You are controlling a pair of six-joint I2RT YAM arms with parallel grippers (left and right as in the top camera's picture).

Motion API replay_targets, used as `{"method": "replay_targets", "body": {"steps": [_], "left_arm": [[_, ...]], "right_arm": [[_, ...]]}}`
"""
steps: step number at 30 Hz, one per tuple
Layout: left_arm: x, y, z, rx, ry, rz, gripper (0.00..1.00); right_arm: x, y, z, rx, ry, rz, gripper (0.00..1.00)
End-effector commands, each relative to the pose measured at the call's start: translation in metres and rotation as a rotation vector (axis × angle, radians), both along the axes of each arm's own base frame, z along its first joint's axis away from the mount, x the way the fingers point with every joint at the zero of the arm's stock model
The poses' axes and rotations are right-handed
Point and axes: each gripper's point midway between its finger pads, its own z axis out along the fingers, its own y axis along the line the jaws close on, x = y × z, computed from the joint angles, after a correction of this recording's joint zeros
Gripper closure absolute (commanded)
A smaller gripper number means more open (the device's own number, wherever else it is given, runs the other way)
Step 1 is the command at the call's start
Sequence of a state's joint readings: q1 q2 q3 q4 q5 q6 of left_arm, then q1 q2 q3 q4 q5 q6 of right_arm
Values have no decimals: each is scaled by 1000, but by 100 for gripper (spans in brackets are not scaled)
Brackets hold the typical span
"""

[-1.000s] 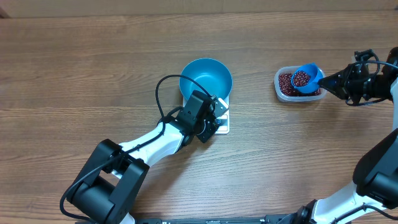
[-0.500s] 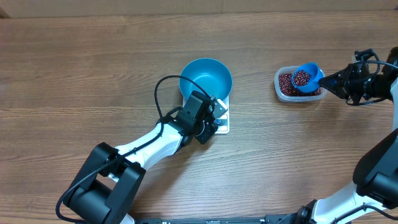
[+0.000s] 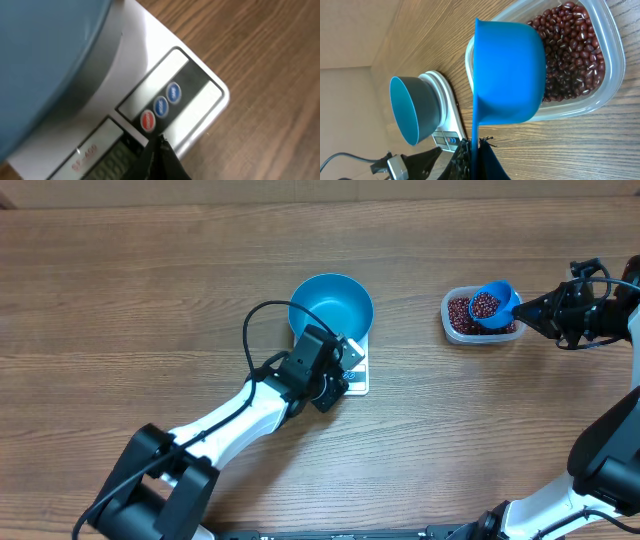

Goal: Scoop item into bowl and weigh 150g on scale

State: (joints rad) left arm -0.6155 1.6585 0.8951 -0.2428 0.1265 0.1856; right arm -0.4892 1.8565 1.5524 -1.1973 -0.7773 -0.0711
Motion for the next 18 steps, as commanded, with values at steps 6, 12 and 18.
{"method": "replay_targets", "body": {"steps": [6,12,18], "left_arm": [[-29,-4,62,-115,-5,-57,96],[-42,8,101,-145,-69,-52,75],[-44,29,119,-100,-134,2,0]], "right_arm": [[6,-3,5,-9,-35,3,96],[6,-4,5,-9,-35,3,96],[6,-3,5,-8,-34,3,96]]}}
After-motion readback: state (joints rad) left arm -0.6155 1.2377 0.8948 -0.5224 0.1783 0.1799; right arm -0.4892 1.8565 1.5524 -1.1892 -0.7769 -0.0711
